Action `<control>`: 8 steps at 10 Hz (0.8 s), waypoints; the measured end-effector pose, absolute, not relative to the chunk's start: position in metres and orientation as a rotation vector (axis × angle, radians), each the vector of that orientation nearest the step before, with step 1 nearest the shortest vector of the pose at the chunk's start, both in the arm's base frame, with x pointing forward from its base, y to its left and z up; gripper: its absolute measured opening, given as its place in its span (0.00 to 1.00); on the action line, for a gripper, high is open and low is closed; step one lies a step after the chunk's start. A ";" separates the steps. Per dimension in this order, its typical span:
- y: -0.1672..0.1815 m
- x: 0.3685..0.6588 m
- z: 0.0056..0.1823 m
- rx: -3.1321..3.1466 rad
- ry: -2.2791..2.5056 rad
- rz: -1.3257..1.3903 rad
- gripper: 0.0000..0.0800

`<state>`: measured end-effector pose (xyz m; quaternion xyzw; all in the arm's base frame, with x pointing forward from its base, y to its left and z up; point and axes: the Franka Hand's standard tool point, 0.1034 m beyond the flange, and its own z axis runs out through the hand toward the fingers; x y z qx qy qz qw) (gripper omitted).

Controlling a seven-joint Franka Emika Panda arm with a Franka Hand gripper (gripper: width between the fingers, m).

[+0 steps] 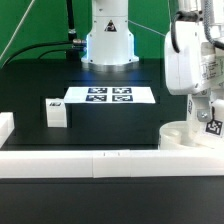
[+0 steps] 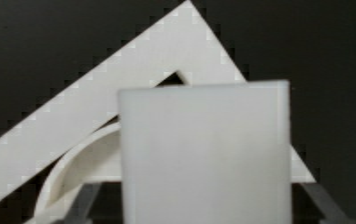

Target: Assemble stool

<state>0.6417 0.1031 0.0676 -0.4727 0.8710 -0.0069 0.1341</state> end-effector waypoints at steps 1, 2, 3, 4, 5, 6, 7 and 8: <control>0.109 0.640 0.069 -1.449 2.497 -0.001 0.64; 0.121 0.638 0.077 -1.575 2.438 0.051 0.78; 0.124 0.641 0.086 -1.758 2.293 0.028 0.80; 0.124 0.643 0.093 -1.935 2.130 -0.007 0.80; 0.126 0.644 0.096 -2.119 1.939 -0.040 0.81; 0.128 0.643 0.095 -2.251 1.791 -0.060 0.81; 0.127 0.643 0.095 -2.287 1.745 -0.071 0.81; 0.126 0.644 0.095 -2.340 1.680 -0.086 0.81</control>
Offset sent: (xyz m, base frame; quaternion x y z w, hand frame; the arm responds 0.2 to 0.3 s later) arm -0.0006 0.0196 0.0276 -0.0130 -0.0667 -0.2754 0.9589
